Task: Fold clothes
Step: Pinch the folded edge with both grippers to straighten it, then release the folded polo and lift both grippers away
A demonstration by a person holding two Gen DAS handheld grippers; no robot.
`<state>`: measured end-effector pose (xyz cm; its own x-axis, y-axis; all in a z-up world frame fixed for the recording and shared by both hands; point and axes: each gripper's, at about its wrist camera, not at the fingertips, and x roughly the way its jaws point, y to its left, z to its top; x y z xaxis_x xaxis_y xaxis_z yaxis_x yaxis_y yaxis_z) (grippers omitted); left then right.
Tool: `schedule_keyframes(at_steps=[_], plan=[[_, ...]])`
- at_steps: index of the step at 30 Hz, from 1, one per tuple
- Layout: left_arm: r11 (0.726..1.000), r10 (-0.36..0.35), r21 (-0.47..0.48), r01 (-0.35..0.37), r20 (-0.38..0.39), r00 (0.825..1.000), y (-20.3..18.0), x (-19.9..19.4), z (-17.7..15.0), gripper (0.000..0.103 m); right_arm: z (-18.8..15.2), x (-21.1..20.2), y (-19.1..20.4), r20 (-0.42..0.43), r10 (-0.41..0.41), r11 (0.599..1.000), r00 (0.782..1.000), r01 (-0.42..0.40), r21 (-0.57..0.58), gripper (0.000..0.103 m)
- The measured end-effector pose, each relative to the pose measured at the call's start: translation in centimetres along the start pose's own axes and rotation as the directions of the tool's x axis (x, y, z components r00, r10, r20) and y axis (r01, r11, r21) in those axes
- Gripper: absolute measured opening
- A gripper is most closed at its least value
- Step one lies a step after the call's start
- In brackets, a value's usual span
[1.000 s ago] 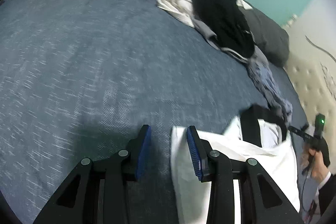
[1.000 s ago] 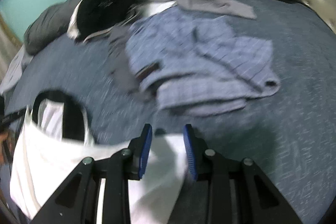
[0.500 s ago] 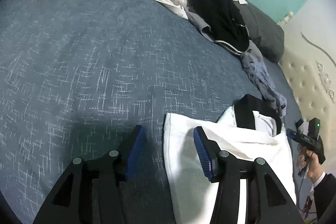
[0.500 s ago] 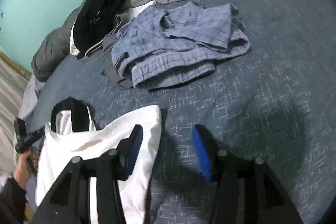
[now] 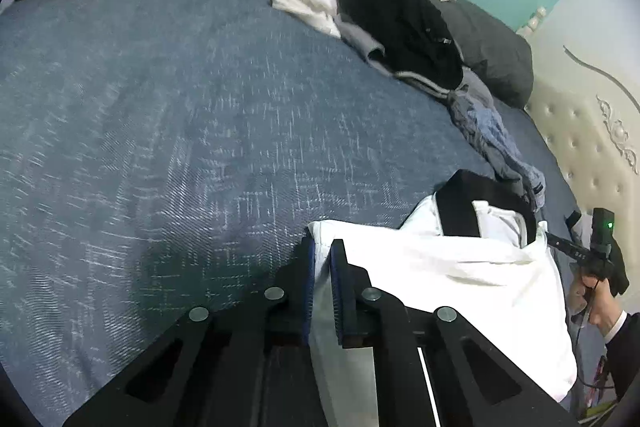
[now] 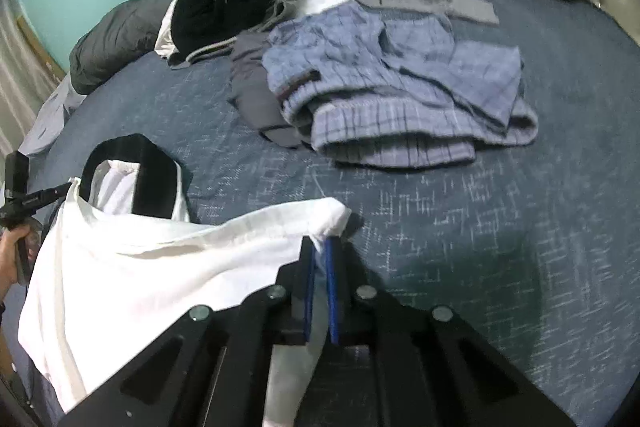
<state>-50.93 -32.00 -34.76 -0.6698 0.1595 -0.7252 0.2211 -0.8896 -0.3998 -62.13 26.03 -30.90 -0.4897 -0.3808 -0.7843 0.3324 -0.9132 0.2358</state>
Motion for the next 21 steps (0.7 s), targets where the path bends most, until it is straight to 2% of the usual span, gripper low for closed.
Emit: schedule_keyframes(at_steps=[4, 9, 15, 19, 21], plan=[[1.000, 0.007, -0.012, -0.006, 0.060, 0.998, 0.3, -2.3, 0.2, 0.007, 0.6, -2.5, -0.4, 0.081, -0.020, 1.000, 0.997, 0.020, 0.002, 0.003], [1.000, 0.012, -0.028, -0.011, 0.063, 0.998, 0.6, -3.2, 0.8, 0.007, 1.5, -5.1, -1.2, 0.172, -0.041, 0.999, 0.984, 0.036, 0.031, 0.003], [0.999, 0.042, -0.035, -0.040, 0.053, 0.998, 0.3, -2.0, 1.6, 0.007, 2.0, -2.7, -1.2, 0.121, -0.092, 0.994, 0.988, 0.084, 0.073, 0.003], [0.998, 0.056, -0.028, -0.054, 0.060, 0.997, 0.2, -1.7, 2.6, 0.007, 2.4, -1.9, -1.9, 0.135, -0.131, 0.987, 0.982, 0.117, 0.107, 0.003], [0.998, 0.057, -0.026, -0.056, 0.037, 0.998, 0.1, -0.8, 2.9, 0.007, 2.8, -1.5, -2.0, 0.134, -0.143, 0.985, 0.981, 0.128, 0.117, 0.003]])
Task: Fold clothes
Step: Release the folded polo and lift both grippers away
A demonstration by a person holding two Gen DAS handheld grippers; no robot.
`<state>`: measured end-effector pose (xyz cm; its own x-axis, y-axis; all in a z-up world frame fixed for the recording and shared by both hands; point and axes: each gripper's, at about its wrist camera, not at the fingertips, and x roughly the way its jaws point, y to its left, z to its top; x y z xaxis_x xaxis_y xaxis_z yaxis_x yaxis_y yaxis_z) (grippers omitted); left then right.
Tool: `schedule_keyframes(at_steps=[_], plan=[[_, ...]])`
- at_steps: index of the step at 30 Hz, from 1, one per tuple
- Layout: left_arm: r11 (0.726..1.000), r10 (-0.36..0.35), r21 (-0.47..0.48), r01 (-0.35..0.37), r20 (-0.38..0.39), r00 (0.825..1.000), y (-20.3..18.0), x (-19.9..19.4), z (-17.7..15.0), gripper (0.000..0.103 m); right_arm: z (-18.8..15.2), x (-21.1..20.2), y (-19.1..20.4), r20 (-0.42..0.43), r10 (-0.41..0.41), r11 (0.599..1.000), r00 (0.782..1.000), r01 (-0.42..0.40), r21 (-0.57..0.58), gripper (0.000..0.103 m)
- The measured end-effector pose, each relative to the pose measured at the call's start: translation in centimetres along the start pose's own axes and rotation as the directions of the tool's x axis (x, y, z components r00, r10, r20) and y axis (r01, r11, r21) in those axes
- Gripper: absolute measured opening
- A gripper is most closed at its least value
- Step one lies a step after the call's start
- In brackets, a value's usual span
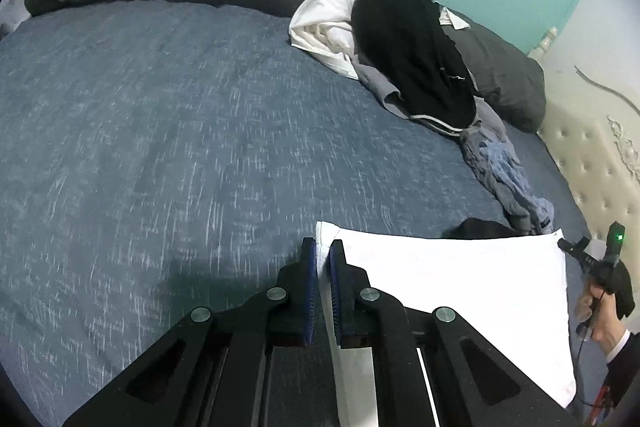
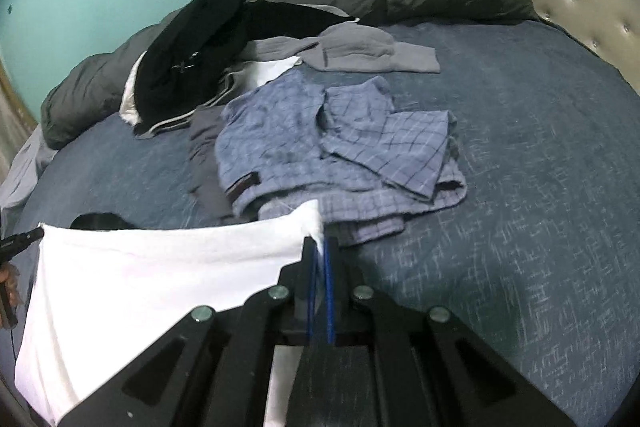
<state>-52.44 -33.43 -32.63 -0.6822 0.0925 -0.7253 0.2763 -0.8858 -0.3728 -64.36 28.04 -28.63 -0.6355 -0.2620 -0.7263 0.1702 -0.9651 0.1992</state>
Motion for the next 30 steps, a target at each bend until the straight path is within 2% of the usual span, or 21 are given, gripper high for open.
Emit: schedule_keyframes(at_steps=[4, 8, 9, 11, 14, 16, 19, 22, 24, 26, 30], plan=[[1.000, 0.004, 0.003, -0.004, -0.073, 0.997, -0.5, 2.2, -0.5, 0.008, -0.4, 1.9, 0.3, -0.082, 0.000, 1.000, 0.997, 0.001, 0.003, 0.003], [0.998, -0.028, -0.056, 0.025, -0.048, 0.998, 0.2, 0.9, -1.0, 0.011, -1.2, 2.0, -0.1, -0.132, 0.028, 0.999, 0.991, -0.023, 0.038, 0.005], [0.997, -0.028, -0.068, 0.025, -0.045, 0.999, 0.5, 0.1, -1.4, 0.011, -1.3, 1.4, -0.5, -0.124, 0.030, 0.998, 0.992, -0.024, 0.051, 0.007], [0.996, -0.029, -0.091, 0.026, -0.040, 0.999, 1.0, -1.5, -2.0, 0.011, -1.5, -0.4, -1.3, -0.097, 0.039, 0.996, 0.994, -0.031, 0.087, 0.027], [0.996, -0.043, -0.081, 0.038, -0.059, 0.997, 0.5, -4.4, -4.2, 0.011, -2.7, -3.1, -2.5, -0.117, 0.109, 0.984, 0.987, -0.090, 0.156, 0.029], [0.997, -0.057, -0.060, 0.052, -0.090, 0.994, 0.0, -6.3, -6.2, 0.011, -4.0, -5.0, -2.3, -0.149, 0.137, 0.983, 0.979, -0.117, 0.141, 0.029], [0.994, -0.104, -0.044, 0.099, -0.137, 0.985, -0.8, -9.0, -9.6, 0.011, -6.7, -7.9, -1.2, -0.214, 0.196, 0.978, 0.957, -0.175, 0.112, 0.029], [0.988, -0.156, -0.033, 0.152, -0.172, 0.973, -1.8, -11.5, -12.8, 0.012, -10.2, -10.7, 0.1, -0.295, 0.266, 0.963, 0.918, -0.243, 0.112, 0.029], [0.983, -0.183, -0.023, 0.182, -0.206, 0.961, -2.6, -12.8, -15.1, 0.014, -12.5, -12.5, 1.0, -0.339, 0.282, 0.960, 0.898, -0.264, 0.098, 0.029], [0.982, -0.188, -0.014, 0.190, -0.241, 0.952, -3.2, -13.7, -17.5, 0.024, -14.5, -13.9, 1.6, -0.377, 0.280, 0.959, 0.883, -0.270, 0.080, 0.029], [0.979, -0.203, -0.047, 0.198, -0.260, 0.944, -3.2, -14.4, -20.5, 0.027, -17.7, -15.7, 2.1, -0.427, 0.280, 0.959, 0.860, -0.272, 0.082, 0.030]])
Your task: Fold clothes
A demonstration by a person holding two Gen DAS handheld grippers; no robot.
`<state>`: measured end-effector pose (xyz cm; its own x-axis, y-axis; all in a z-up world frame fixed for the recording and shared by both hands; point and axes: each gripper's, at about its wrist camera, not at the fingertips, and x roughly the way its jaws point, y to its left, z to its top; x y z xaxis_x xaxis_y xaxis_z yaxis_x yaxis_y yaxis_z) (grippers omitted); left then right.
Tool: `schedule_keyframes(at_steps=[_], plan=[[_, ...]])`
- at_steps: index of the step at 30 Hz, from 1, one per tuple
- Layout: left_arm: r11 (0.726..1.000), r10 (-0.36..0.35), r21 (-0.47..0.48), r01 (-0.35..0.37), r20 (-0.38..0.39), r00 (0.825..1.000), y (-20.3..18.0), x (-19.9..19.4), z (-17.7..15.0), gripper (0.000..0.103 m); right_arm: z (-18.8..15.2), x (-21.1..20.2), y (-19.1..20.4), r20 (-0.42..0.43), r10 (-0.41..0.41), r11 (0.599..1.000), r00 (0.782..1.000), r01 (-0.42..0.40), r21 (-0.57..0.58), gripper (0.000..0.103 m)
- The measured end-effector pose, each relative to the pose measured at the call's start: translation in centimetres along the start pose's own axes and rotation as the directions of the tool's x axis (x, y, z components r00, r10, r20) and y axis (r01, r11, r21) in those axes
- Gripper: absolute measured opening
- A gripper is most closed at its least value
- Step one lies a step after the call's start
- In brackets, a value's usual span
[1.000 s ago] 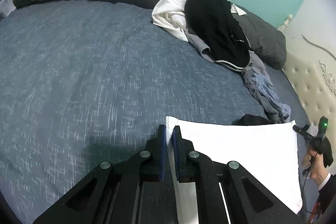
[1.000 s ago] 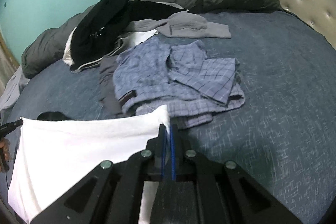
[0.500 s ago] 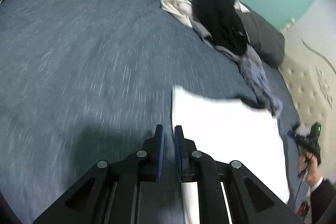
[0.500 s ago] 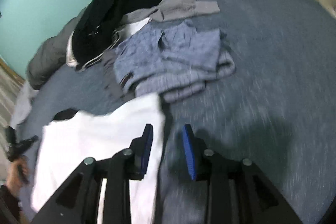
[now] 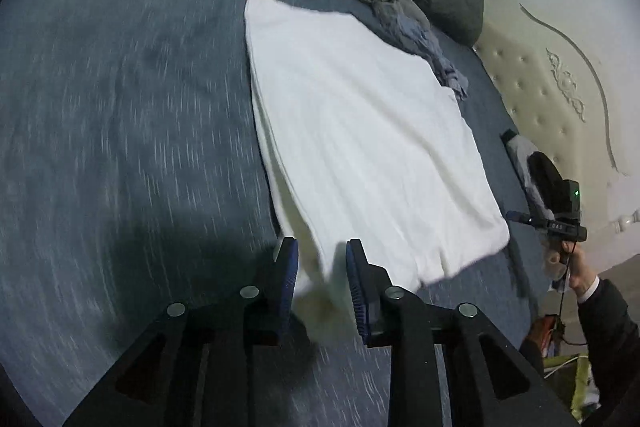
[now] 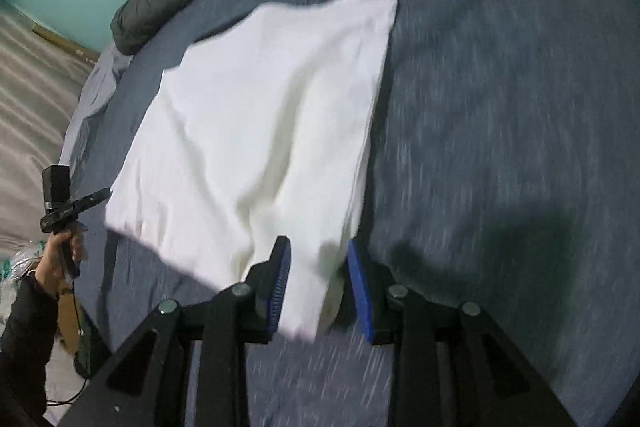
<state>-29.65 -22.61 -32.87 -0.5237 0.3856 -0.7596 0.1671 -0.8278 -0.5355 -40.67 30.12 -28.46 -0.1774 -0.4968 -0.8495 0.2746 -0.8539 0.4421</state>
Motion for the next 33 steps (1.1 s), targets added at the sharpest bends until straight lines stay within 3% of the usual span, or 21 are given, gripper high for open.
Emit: schedule_keyframes(at_steps=[9, 11, 14, 17, 25, 33], plan=[[1.000, 0.016, 0.021, -0.016, -0.012, 1.000, -0.7, 0.7, -2.5, 0.026, -3.0, 1.4, 0.1, -0.015, 0.013, 1.000, 1.000, -0.013, 0.002, 0.028], [0.999, 0.014, 0.031, -0.013, -0.021, 1.000, -1.0, 0.8, -2.6, 0.025, -3.3, 1.6, 0.2, -0.011, 0.018, 1.000, 1.000, -0.018, -0.008, 0.012], [0.999, -0.002, 0.035, 0.003, -0.036, 0.999, -1.3, 1.2, -2.7, 0.013, -3.4, 1.6, 0.5, 0.009, 0.027, 1.000, 1.000, -0.027, -0.012, 0.004], [0.999, 0.009, 0.047, -0.008, -0.035, 0.999, -1.4, 1.1, -2.6, 0.003, -3.3, 1.0, 0.5, 0.032, 0.032, 0.999, 0.999, -0.032, -0.020, 0.002], [0.999, 0.017, 0.038, -0.017, 0.012, 1.000, -0.4, -2.2, -2.3, 0.002, -3.2, -4.2, -0.7, 0.072, 0.001, 0.996, 0.997, 0.006, -0.090, 0.002], [0.999, 0.044, 0.018, -0.043, -0.034, 0.998, 0.9, -1.1, -3.4, 0.002, -4.4, -2.2, -2.8, 0.001, -0.006, 0.998, 1.000, 0.006, -0.059, 0.002]])
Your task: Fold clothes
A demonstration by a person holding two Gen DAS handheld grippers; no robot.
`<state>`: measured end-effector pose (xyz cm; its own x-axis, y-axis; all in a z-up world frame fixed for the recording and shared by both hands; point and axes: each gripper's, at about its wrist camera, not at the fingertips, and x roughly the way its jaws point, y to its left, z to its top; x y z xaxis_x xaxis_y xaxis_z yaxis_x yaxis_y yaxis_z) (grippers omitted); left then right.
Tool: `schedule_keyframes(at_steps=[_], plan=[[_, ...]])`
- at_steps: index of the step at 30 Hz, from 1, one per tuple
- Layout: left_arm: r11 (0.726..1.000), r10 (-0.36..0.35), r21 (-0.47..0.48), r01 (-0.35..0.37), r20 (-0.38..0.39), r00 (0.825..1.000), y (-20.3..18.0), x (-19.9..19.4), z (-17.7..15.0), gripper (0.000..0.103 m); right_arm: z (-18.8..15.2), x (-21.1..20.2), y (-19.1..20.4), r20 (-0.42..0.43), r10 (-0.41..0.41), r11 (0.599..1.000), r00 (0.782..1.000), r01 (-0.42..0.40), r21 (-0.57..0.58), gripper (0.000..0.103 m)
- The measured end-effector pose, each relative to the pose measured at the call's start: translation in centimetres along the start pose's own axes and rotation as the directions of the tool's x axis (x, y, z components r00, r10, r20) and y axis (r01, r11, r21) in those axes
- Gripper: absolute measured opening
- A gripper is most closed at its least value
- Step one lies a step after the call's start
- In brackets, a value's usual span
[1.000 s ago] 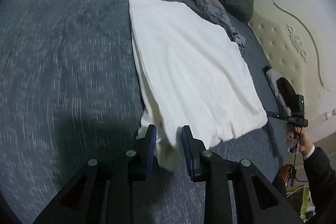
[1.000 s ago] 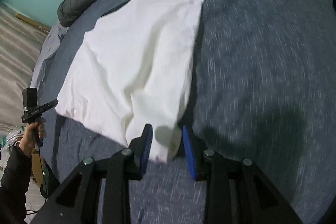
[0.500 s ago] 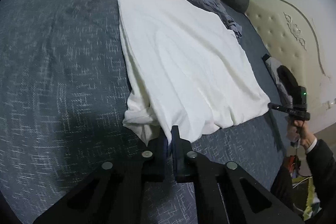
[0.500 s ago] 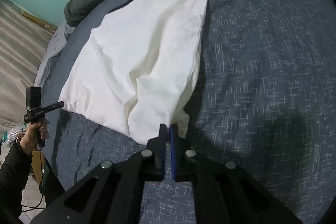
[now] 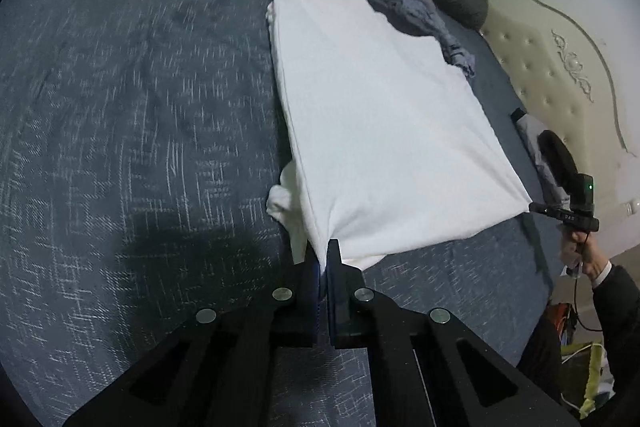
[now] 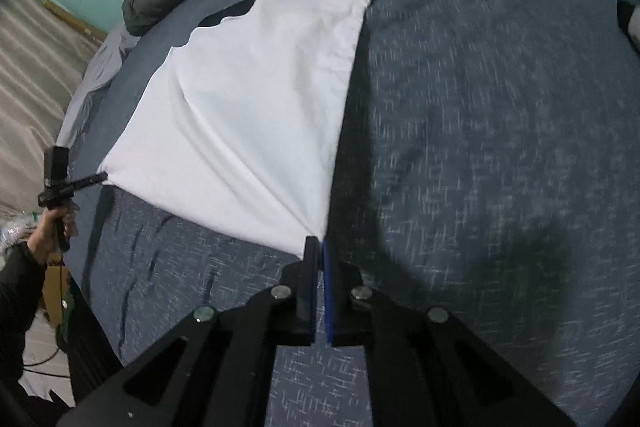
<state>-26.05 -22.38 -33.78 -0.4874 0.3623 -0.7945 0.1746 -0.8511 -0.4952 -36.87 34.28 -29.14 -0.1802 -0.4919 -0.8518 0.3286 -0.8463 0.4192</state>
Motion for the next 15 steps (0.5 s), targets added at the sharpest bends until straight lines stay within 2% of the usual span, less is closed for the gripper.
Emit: schedule_keyframes(at_steps=[3, 7, 10, 12, 13, 15], plan=[[1.000, 0.004, 0.006, -0.004, -0.012, 1.000, -0.2, 0.3, -0.1, 0.002, 0.1, 0.5, -0.6, 0.002, 0.038, 0.999, 0.999, -0.038, 0.029, 0.003], [1.000, 0.006, 0.005, -0.006, -0.018, 1.000, -0.4, 0.4, 0.1, 0.002, -0.1, 0.3, -1.6, -0.009, 0.030, 0.997, 1.000, -0.029, 0.071, 0.003], [1.000, 0.006, 0.005, -0.005, -0.023, 1.000, -0.5, 0.7, 0.1, 0.002, -0.3, 0.1, -2.1, -0.004, 0.061, 0.993, 0.998, -0.061, 0.100, 0.005], [1.000, 0.008, 0.004, -0.008, -0.025, 1.000, -0.6, 0.9, 0.1, 0.002, -0.3, 0.3, -2.1, -0.002, 0.074, 0.991, 0.997, -0.074, 0.107, 0.019], [1.000, 0.007, 0.002, -0.007, -0.023, 1.000, -0.6, 0.9, 0.1, 0.002, -0.3, 0.5, -1.9, -0.008, 0.064, 0.994, 0.998, -0.063, 0.095, 0.030], [1.000, 0.008, 0.001, -0.008, -0.022, 1.000, -0.6, 0.9, 0.1, 0.002, -0.4, 1.1, -1.3, -0.025, 0.042, 0.997, 0.999, -0.041, 0.059, 0.030]])
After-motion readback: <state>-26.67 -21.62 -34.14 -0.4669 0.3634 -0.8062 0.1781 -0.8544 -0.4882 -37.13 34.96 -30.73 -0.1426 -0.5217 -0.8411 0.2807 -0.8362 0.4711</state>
